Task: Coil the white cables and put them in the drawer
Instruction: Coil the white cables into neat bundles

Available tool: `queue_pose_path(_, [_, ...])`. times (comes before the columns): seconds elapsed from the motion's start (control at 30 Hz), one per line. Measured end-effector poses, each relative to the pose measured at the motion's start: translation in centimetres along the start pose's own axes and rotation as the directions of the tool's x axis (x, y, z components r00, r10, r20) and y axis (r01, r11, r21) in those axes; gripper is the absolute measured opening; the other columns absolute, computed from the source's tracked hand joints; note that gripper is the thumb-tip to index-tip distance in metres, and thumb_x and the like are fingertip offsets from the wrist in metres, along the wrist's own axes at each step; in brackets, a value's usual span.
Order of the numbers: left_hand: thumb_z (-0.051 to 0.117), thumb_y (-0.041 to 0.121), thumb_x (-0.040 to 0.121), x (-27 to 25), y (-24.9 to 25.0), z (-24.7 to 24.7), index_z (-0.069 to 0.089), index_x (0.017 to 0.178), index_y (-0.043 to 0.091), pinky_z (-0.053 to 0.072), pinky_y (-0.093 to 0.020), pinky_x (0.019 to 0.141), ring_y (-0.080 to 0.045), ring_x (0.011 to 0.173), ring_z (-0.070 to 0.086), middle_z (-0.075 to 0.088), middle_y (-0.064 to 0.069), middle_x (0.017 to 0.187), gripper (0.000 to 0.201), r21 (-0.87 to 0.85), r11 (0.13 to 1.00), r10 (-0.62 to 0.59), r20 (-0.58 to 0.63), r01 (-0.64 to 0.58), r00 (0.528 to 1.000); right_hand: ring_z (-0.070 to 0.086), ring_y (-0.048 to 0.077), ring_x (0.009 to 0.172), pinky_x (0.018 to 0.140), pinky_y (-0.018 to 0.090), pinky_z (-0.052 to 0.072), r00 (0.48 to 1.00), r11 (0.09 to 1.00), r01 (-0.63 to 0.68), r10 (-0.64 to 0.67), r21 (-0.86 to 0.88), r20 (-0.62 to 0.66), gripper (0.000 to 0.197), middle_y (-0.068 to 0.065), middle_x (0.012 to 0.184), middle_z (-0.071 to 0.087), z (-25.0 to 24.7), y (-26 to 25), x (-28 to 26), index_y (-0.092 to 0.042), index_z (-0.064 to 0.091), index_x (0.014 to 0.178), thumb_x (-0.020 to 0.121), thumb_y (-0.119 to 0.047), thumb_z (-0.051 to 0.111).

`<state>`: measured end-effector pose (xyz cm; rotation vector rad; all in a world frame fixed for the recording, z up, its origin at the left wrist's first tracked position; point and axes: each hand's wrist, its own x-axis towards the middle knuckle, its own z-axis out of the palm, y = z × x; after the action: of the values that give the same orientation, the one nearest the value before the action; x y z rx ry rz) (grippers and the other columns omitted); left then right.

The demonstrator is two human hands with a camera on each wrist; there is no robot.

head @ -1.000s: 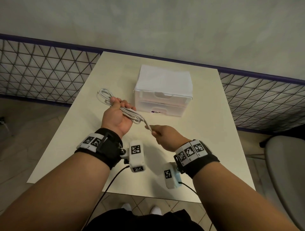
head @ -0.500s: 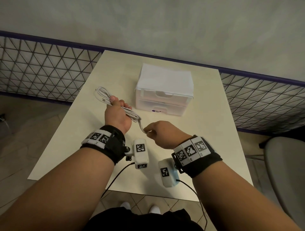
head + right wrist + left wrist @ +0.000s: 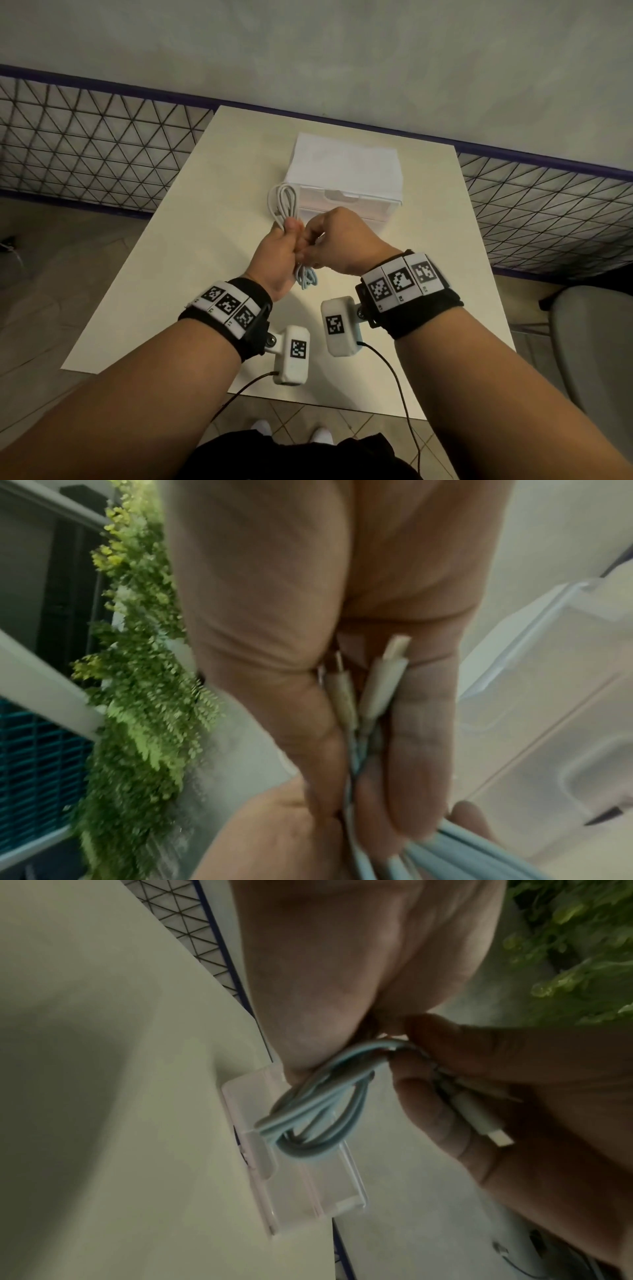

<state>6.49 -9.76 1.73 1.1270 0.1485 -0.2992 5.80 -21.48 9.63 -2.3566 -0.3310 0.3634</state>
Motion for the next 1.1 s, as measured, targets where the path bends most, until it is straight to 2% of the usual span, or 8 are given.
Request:
queue_pose_path(0.13, [0.028,0.040,0.100,-0.2,-0.3,-0.4,0.052,0.082,0.006,0.050,-0.032,0.073,-0.021,0.084,0.057,0.054,-0.017,0.090,0.045,-0.047,0.999,-0.019,0.047,0.021,0.999,0.074,0.029,0.075,0.078,0.046,0.060,0.992,0.943,-0.122,0.104,0.309,0.076,0.000,0.015,0.073,0.071,0.1,0.3,-0.1,-0.002,0.066,0.081,0.081,-0.002,0.065])
queue_pose_path(0.27, [0.027,0.038,0.100,-0.6,-0.5,-0.2,0.049,0.129,0.001,0.053,-0.029,0.082,-0.020,0.105,0.064,0.063,-0.018,0.119,0.052,-0.080,0.995,-0.048,0.037,0.051,0.998,0.072,0.037,0.085,0.084,0.050,0.057,0.985,0.891,-0.166,0.133,0.422,0.106,0.011,0.025,0.085,0.070,0.3,0.4,-0.4,-0.005,0.063,0.082,0.076,0.002,0.068])
queue_pose_path(0.37, [0.026,0.037,0.101,-0.8,-0.5,-0.1,0.048,0.129,0.001,0.054,-0.028,0.076,-0.016,0.094,0.068,0.066,-0.013,0.109,0.051,-0.091,0.995,-0.048,0.026,0.050,0.999,0.071,0.040,0.088,0.085,0.050,0.057,0.986,0.890,-0.164,0.133,0.426,0.100,0.020,0.031,0.096,0.068,0.5,0.5,-0.6,-0.001,0.062,0.091,0.073,0.003,0.071])
queue_pose_path(0.53, [0.026,0.036,0.102,-1.1,-0.5,0.6,0.049,0.128,0.001,0.052,-0.022,0.061,-0.012,0.078,0.067,0.070,-0.006,0.092,0.050,-0.097,0.995,-0.019,0.028,0.021,0.999,0.073,0.032,0.072,0.071,0.046,0.061,0.988,0.924,-0.108,0.140,0.366,-0.062,0.020,0.018,0.078,0.068,1.2,0.4,-0.7,-0.007,0.056,0.089,0.077,0.006,0.065])
queue_pose_path(0.7, [0.034,0.032,0.100,-1.4,-0.8,0.9,0.060,0.118,0.014,0.044,-0.033,0.086,-0.022,0.097,0.057,0.063,-0.013,0.107,0.036,-0.056,0.998,0.001,0.015,0.000,1.000,0.069,0.030,0.068,0.065,0.046,0.060,0.969,0.981,-0.017,0.064,0.193,-0.241,0.024,0.013,0.078,0.069,2.0,0.6,-0.4,-0.019,0.055,0.079,0.068,-0.002,0.068])
queue_pose_path(0.9, [0.051,0.041,0.084,-1.3,-0.9,0.9,0.065,0.100,0.013,0.039,-0.033,0.067,-0.025,0.076,0.047,0.048,-0.016,0.090,0.035,-0.030,0.998,-0.056,-0.002,0.056,0.998,0.068,0.023,0.072,0.060,0.032,0.058,0.958,0.989,-0.030,0.070,0.144,-0.278,0.025,0.006,0.083,0.069,1.9,0.6,-0.4,-0.020,0.063,0.076,0.065,0.002,0.068])
queue_pose_path(1.0, [0.032,0.048,0.098,-1.4,-1.3,0.8,0.059,0.104,0.006,0.042,-0.031,0.064,-0.019,0.066,0.048,0.048,-0.014,0.080,0.050,0.070,0.995,-0.068,0.031,0.066,0.997,0.064,0.017,0.073,0.062,0.029,0.054,0.949,0.996,-0.041,0.063,0.078,-0.308,0.014,0.002,0.080,0.069,1.9,0.6,-0.6,-0.019,0.063,0.081,0.071,-0.009,0.069])
queue_pose_path(1.1, [0.018,0.052,0.097,-1.9,-1.0,0.8,0.056,0.086,0.005,0.043,-0.029,0.063,-0.015,0.058,0.048,0.049,-0.008,0.065,0.061,0.209,0.976,-0.082,0.062,0.067,0.995,0.062,0.015,0.072,0.061,0.027,0.051,0.941,0.995,-0.089,0.069,-0.044,-0.331,0.009,-0.007,0.076,0.067,1.5,0.7,-0.6,-0.025,0.061,0.082,0.075,-0.025,0.067])
